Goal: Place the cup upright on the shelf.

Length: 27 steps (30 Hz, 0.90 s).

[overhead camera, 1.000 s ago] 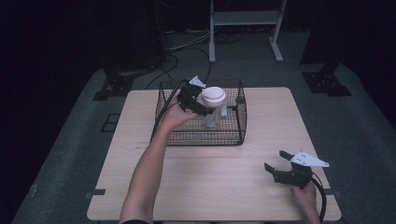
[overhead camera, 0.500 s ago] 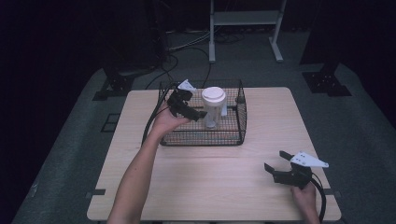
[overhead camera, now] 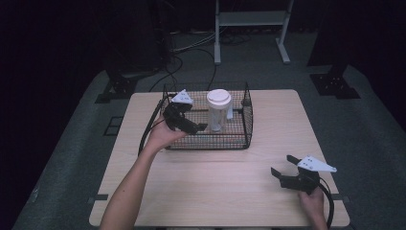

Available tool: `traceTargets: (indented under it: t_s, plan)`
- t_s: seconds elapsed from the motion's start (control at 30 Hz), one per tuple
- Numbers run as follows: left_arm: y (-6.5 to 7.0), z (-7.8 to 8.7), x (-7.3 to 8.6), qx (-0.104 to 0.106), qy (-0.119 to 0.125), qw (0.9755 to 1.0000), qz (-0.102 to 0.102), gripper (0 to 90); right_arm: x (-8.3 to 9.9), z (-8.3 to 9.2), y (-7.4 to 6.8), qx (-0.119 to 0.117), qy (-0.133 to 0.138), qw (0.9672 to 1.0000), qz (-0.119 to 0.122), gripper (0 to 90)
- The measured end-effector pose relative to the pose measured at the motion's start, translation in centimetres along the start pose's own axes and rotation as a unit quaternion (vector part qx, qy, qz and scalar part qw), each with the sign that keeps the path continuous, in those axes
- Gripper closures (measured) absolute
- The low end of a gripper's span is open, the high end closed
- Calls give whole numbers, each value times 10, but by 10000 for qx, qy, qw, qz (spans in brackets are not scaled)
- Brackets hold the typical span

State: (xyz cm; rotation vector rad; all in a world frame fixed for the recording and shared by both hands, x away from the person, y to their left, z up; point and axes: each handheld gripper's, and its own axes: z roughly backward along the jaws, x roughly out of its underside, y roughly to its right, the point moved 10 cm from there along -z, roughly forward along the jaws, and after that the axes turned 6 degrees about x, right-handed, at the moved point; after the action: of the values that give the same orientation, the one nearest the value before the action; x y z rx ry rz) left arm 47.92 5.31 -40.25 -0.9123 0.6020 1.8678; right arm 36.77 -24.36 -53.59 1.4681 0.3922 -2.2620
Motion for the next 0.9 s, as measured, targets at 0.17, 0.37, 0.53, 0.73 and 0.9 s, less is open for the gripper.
traceTargets:
  t_s: [0.17,0.37,0.53,0.73,0.9]
  plan:
    - [10,9,8,63,66,9999,-49,0,0,0,0,-3,0,10000,29,135]
    - [20,16,15,83,119,9999,-50,0,0,0,-1,-7,-2,10000,52,135]
    - [29,21,20,129,155,9997,-125,0,0,0,-1,-11,2,10000,39,135]
    - [42,23,27,211,123,9995,-204,0,0,0,0,-16,21,10000,41,134]
    - [49,27,36,253,100,9994,-224,0,0,1,0,-18,15,10000,12,135]
